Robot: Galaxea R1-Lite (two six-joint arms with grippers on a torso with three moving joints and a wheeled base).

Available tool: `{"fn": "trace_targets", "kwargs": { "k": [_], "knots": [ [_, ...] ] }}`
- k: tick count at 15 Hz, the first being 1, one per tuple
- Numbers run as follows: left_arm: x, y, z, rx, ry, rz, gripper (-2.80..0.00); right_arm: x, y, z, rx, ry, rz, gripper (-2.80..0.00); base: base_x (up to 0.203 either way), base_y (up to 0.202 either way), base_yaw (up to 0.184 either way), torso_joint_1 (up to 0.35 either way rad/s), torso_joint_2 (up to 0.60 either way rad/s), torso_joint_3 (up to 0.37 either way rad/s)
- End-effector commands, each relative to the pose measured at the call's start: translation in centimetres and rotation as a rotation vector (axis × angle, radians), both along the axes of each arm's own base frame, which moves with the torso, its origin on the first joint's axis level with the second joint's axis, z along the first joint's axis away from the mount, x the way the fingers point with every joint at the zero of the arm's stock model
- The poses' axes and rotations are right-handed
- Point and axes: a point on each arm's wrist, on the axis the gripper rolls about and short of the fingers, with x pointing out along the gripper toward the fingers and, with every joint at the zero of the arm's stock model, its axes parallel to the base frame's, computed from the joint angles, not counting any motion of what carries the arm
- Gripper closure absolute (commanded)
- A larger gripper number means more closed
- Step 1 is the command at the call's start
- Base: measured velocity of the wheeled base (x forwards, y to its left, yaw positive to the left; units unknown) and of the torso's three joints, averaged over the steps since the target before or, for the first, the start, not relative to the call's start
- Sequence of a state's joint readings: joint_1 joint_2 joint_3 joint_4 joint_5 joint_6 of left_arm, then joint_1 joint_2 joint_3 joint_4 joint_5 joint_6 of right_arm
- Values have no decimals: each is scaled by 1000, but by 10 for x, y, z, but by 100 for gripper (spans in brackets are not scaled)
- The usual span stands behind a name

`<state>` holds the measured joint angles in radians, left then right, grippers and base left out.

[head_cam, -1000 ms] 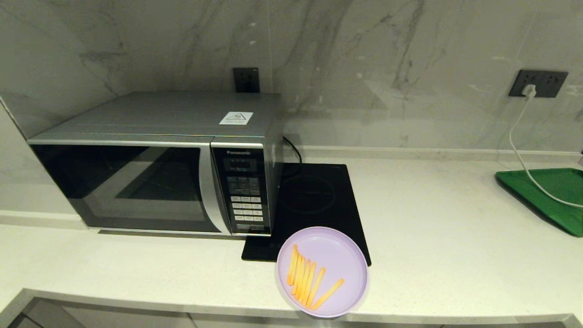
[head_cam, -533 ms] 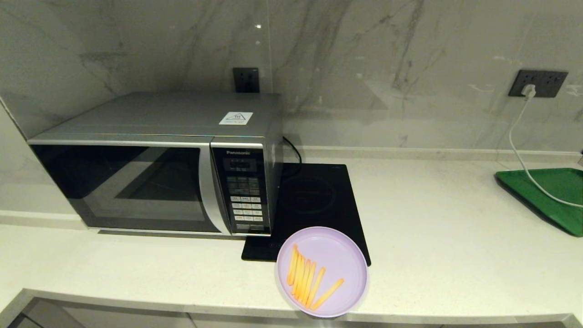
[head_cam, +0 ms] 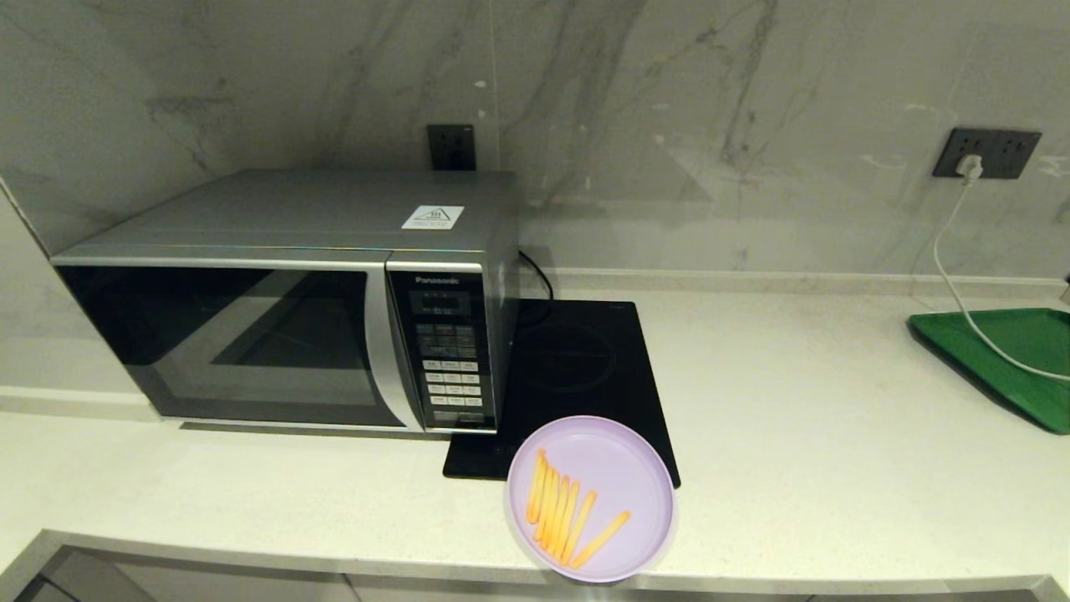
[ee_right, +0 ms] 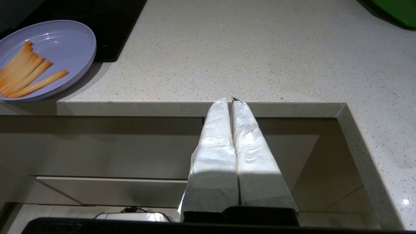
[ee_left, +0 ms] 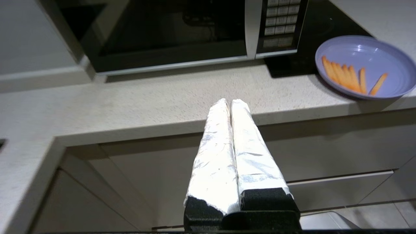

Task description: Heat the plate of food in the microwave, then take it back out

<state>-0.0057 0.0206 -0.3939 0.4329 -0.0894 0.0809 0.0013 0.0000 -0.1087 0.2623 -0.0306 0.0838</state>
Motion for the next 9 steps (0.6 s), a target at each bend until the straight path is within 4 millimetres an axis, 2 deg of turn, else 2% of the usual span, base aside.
{"fn": "trace_targets", "kwargs": {
  "k": [1, 2, 3, 5, 9],
  "knots": [
    [32, 0, -47, 2, -18, 5, 0, 0, 0, 0, 1, 1, 0, 0, 0, 0, 0, 0, 0, 0],
    [38, 0, -63, -3, 24, 12, 0, 0, 0, 0, 1, 1, 0, 0, 0, 0, 0, 0, 0, 0],
    [40, 0, -70, -7, 29, 18, 0, 0, 0, 0, 1, 1, 0, 0, 0, 0, 0, 0, 0, 0],
    [40, 1, -57, 33, -74, 82, 0, 0, 0, 0, 1, 1, 0, 0, 0, 0, 0, 0, 0, 0],
    [40, 1, -57, 25, -73, 80, 0, 0, 0, 0, 1, 3, 0, 0, 0, 0, 0, 0, 0, 0]
  ]
}}
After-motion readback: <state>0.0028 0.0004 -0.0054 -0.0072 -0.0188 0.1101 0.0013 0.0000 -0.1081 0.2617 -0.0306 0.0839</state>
